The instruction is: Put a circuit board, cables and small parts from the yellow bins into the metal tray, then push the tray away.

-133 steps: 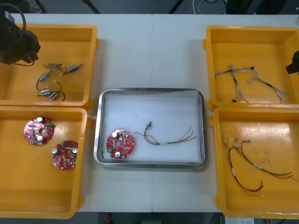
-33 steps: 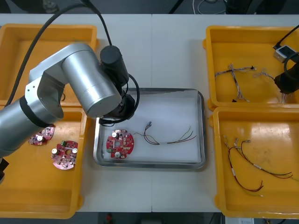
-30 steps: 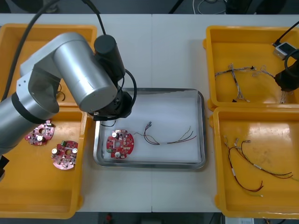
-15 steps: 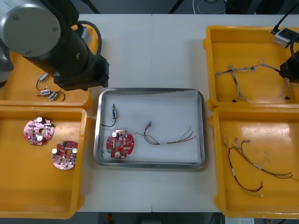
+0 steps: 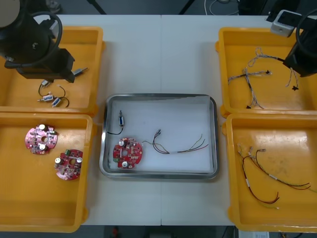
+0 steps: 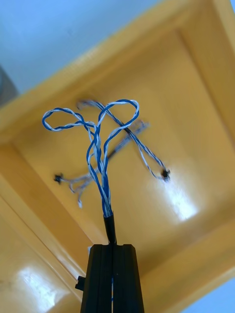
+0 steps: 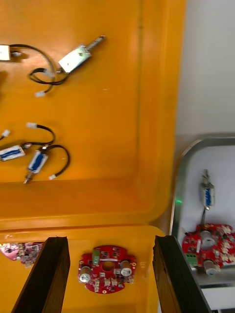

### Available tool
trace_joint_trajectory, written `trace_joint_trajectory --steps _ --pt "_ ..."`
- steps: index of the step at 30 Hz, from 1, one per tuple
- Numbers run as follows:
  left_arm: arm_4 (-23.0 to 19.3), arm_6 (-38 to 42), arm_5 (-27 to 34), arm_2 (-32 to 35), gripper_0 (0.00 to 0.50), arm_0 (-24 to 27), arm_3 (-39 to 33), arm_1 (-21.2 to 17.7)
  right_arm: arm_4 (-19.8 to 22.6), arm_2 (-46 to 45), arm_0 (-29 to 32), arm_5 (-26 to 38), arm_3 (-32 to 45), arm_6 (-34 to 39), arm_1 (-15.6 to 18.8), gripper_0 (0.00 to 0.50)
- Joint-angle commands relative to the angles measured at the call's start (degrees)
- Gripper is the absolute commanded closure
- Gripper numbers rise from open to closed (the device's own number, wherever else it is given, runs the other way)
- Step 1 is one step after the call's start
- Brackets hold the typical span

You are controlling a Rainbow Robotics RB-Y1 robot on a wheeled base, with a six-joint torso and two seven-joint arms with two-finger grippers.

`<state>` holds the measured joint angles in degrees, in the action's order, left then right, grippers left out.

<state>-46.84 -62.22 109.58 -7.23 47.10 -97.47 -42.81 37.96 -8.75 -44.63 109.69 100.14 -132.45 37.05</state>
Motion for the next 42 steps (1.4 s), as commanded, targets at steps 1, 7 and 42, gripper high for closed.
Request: trace_joint_trajectory --steps 1,7,42 --pt "3.07 -7.56 0.28 2.75 0.0 3.44 4.04 -2.54 4.23 3.65 -1.16 0.31 5.85 6.24 0.57 0.5" --pt "6.68 -13.98 -2.53 3.54 0.0 4.76 9.75 -2.54 8.1 8.84 -1.16 0.31 11.48 10.81 0.57 0.5" --pt "8.7 -26.29 -28.72 2.48 0.0 4.58 32.34 -1.31 -6.58 39.95 0.95 -14.77 8.84 9.75 -10.86 0.5"
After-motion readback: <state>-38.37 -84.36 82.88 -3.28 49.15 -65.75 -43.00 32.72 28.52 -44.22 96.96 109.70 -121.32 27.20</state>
